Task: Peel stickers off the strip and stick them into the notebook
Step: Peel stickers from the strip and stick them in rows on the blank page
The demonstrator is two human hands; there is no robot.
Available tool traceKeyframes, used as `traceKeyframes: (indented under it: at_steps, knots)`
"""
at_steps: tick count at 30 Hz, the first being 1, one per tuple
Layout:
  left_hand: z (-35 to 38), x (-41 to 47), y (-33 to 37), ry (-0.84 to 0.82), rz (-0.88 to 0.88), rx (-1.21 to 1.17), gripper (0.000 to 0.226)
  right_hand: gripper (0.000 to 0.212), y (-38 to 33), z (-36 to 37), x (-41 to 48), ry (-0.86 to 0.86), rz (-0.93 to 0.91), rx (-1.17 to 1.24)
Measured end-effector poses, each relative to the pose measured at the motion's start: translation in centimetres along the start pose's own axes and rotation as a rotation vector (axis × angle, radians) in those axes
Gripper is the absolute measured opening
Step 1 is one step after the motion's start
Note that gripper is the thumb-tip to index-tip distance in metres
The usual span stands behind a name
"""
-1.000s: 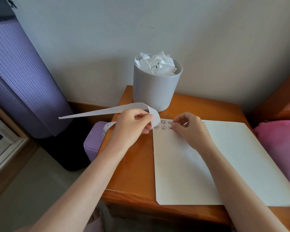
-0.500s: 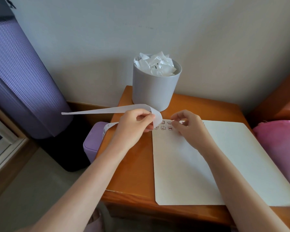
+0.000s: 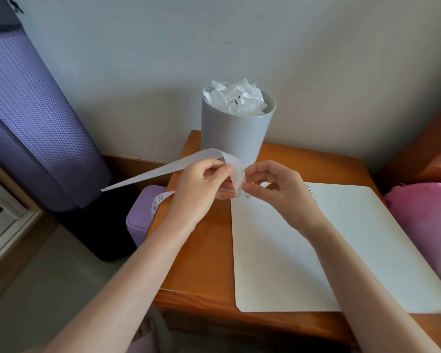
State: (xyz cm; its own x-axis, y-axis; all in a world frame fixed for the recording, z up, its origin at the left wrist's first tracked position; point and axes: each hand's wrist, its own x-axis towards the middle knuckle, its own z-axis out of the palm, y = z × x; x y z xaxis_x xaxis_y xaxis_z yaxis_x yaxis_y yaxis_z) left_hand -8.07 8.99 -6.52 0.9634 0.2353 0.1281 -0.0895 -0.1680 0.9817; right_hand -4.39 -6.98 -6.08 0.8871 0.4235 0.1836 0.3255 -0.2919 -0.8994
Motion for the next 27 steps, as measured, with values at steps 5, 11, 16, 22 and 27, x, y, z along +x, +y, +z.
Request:
traceKeyframes:
  at_steps: [5, 11, 16, 22, 27]
  knots:
    - [0.15, 0.09, -0.08, 0.004, -0.029, 0.016, 0.007, 0.020, -0.10, 0.09, -0.10, 0.073, -0.046, 0.039]
    - [0.25, -0.17, 0.03, -0.073, -0.003, 0.064, 0.007, 0.012, 0.38, 0.11, 0.06, 0.100, -0.037, -0.025]
    - [0.20, -0.17, -0.02, -0.075, 0.011, 0.100, 0.008, 0.012, 0.48, 0.07, 0.06, 0.097, -0.032, -0.069]
    - [0.28, -0.22, -0.12, -0.058, -0.010, 0.106, 0.010, 0.010, 0.59, 0.06, 0.03, 0.097, -0.048, -0.080]
    - [0.25, -0.27, -0.10, -0.061, -0.013, 0.118, 0.008, 0.010, 0.63, 0.01, -0.01, 0.082, -0.058, -0.066]
